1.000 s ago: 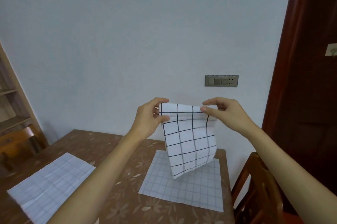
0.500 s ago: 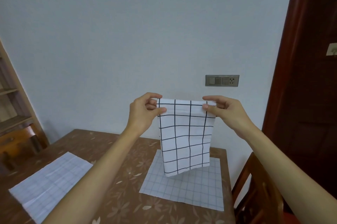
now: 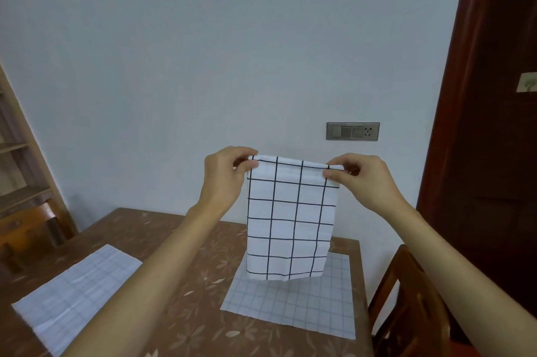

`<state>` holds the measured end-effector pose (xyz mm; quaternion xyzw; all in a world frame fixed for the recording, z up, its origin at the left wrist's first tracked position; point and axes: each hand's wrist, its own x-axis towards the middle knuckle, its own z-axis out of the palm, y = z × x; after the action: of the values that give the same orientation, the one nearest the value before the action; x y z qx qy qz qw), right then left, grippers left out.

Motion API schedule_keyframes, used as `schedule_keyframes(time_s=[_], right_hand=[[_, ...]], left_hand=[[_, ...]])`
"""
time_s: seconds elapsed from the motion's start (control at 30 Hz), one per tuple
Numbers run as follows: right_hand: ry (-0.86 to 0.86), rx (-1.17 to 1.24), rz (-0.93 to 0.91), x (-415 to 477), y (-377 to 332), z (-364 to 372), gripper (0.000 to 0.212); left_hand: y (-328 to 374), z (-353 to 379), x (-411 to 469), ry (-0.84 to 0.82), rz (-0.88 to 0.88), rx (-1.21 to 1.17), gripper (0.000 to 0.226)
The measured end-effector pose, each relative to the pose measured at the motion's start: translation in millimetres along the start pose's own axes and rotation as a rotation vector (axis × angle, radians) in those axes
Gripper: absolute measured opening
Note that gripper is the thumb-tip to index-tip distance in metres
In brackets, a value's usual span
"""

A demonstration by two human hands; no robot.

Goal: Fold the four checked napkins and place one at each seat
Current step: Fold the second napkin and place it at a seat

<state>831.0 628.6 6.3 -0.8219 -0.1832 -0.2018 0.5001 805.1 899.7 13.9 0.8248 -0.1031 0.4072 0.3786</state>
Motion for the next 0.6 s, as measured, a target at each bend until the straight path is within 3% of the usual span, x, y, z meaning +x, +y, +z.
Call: schedule_keyframes(time_s=[0.07, 0.13, 0.23, 0.4, 0.5, 0.6], right_hand=[[0.011, -0.065, -0.041, -0.5, -0.5, 0.8, 0.011], [0.004, -0.051, -0.045, -1.0, -2.0, -0.2, 0.005], [-0.021, 0.136, 0.002, -0.1, -3.6, -2.6, 0.006], [0.022, 0.445, 0.059, 1.3, -8.7, 0.0, 0.011], [0.054, 0.507, 0.069, 3.2, -11.1, 2.6, 0.017], [0.050, 0.508, 0.113, 3.4, -12.3, 1.0, 0.008]], left_hand=[[-0.3, 0.5, 1.6, 0.007, 0.107, 0.097, 0.010], [1.9, -0.5, 4.1, -0.015, 0.094, 0.094, 0.007], [7.6, -0.8, 4.8, -0.117, -0.088, -0.118, 0.005], [15.2, 10.0, -14.3, -0.295, -0.333, -0.525, 0.023], [13.3, 25.9, -32.8, -0.368, -0.408, -0.576, 0.025], [5.8, 41.8, -45.2, -0.299, -0.426, -0.529, 0.027]])
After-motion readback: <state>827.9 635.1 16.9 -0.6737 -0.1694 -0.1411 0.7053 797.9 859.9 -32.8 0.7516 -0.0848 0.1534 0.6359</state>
